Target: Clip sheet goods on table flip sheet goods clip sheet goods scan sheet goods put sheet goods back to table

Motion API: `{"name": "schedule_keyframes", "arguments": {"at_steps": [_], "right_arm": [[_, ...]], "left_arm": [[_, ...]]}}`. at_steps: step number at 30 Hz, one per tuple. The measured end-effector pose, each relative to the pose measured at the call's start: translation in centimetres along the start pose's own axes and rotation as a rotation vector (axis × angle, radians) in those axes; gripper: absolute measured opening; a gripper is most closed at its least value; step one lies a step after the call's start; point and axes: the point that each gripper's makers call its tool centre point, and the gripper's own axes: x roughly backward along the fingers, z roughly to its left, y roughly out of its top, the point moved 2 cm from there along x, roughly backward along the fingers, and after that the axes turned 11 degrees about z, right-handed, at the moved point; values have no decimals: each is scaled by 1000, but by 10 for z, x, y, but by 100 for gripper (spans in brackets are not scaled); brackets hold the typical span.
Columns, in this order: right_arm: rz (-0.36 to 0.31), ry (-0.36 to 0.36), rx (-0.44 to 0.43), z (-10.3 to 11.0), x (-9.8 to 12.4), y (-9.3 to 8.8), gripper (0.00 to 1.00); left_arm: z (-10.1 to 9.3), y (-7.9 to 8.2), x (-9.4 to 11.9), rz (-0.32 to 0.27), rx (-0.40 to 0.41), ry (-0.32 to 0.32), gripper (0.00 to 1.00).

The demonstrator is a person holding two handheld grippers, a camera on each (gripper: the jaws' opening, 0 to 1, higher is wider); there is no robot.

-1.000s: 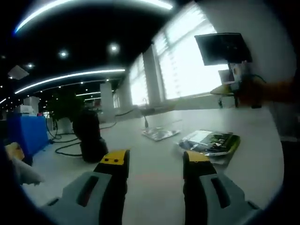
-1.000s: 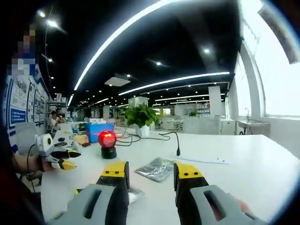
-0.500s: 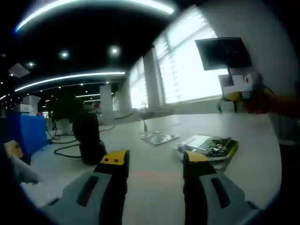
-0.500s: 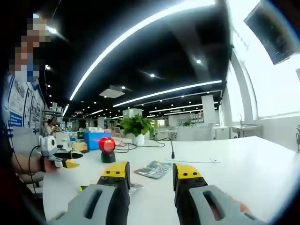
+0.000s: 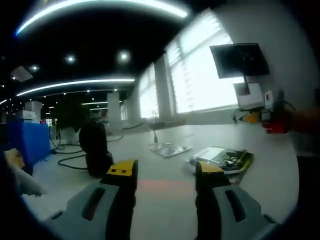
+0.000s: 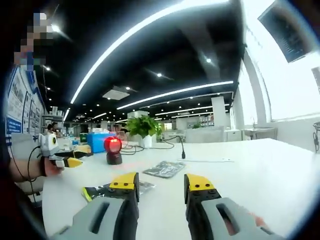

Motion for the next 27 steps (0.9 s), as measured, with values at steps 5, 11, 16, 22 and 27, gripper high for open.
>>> {"name": "schedule_keyframes", "arguments": {"at_steps": [5,11,16,22,27], "right_arm": [[-37,-13,12,-3,6,-5,34],[-6,-22,24,-5,1,-13,34],[-11,-28,79,1,5,-16,33],[-48,-54,30,-9,8,-10,31],[-18,-47,86,-1,4,-15,32]], "left_arm": [[-4,-1,-1,12,-28,-8,39],[0,0,-1,5,-16,4,39],[0,1,-1,1,-15,3,39],[-4,9,2,-40,-22,4,38],[-6,5,1,-20,-20,-7,45]]}}
